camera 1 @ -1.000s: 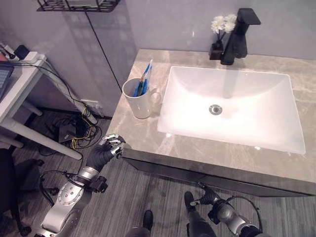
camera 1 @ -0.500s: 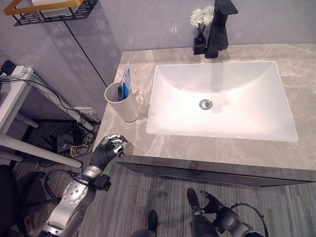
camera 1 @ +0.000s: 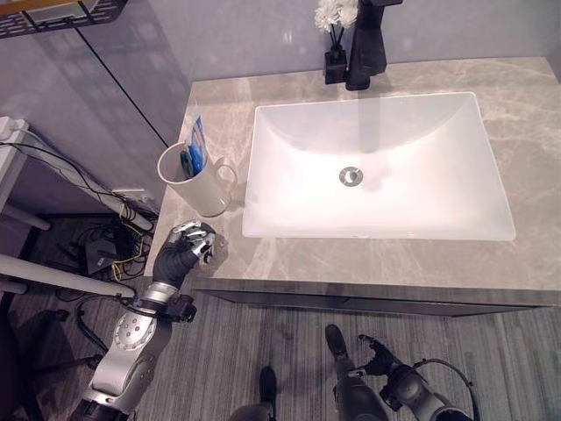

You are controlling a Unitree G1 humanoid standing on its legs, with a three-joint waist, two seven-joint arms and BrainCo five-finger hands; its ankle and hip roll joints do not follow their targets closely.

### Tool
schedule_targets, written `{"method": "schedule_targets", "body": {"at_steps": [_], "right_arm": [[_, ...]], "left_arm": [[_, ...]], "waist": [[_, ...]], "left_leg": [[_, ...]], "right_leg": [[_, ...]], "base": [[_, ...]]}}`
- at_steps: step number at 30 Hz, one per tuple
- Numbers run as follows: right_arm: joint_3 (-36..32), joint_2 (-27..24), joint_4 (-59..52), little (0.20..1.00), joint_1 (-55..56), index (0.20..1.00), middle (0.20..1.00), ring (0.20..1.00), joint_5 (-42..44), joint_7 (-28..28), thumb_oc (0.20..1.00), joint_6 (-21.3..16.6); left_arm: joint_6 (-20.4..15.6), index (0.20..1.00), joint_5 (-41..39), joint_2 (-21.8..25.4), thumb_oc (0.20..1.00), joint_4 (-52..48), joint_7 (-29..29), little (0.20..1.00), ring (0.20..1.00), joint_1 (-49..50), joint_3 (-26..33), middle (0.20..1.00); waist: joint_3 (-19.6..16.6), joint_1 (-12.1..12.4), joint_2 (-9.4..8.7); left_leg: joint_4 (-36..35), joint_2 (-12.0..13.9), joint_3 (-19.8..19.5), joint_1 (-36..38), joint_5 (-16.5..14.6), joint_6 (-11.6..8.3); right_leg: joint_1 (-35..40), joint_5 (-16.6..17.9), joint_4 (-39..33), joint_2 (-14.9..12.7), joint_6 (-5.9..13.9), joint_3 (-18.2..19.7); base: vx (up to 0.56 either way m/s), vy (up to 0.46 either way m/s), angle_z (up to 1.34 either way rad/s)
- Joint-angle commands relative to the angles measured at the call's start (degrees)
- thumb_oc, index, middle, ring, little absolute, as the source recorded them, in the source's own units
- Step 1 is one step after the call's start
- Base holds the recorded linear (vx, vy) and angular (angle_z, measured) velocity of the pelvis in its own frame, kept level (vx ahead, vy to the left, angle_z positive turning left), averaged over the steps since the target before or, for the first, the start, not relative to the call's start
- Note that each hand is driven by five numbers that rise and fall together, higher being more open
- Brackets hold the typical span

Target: Put brush and paste in cup on sink, flatten towel.

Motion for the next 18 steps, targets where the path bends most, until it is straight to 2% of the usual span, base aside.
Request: {"method": "schedule_targets", "body": {"at_steps": [1, 10, 18], "right_arm": [[0.56, 0.99, -0.69, 1.0, -0.14, 1.0, 1.0, 1.0, 1.56, -1.5, 1.0, -0.1], [0.14, 1.78, -0.22, 1.0, -0.82, 1.0, 1.0, 1.0, 2.3, -1.85, 1.0, 0.3], [0.83, 1.38, -0.84, 1.0, -1.41, 1.0, 1.0, 1.0, 1.75, -1.81, 1.0, 0.6]], "left_arm": [[-2.18, 0.2, 3.26, 0.22, 0.2, 0.78, 2.21, 0.2, 0.2, -0.89, 2.27, 0.2], [-2.48, 0.2, 4.67, -1.13, 0.2, 1.63, 5.03, 0.2, 0.2, -4.62, 2.8, 0.2], [-2.49, 0.2, 3.9, -0.37, 0.2, 1.19, 6.53, 0.2, 0.2, -7.53, 2.8, 0.2]], "waist": [[-0.6, -0.72, -3.56], [-0.65, -1.06, -4.93], [-0.54, -1.27, -5.21]], "left_leg": [[2.52, 0.34, -0.18, 2.87, 0.46, -0.26], [1.99, 0.85, -0.07, 2.84, 0.83, -0.36], [1.85, 1.02, -0.02, 2.72, 0.9, -0.44]], "right_leg": [[-0.46, -0.98, -0.06, -4.52, 4.2, 1.47], [-1.38, -0.77, -0.06, -4.27, 4.19, 1.67], [-2.02, -0.65, -0.06, -4.09, 4.15, 1.99]], "base": [[0.0, 0.0, 0.0], [0.0, 0.0, 0.0], [0.0, 0.004, -0.02]]}}
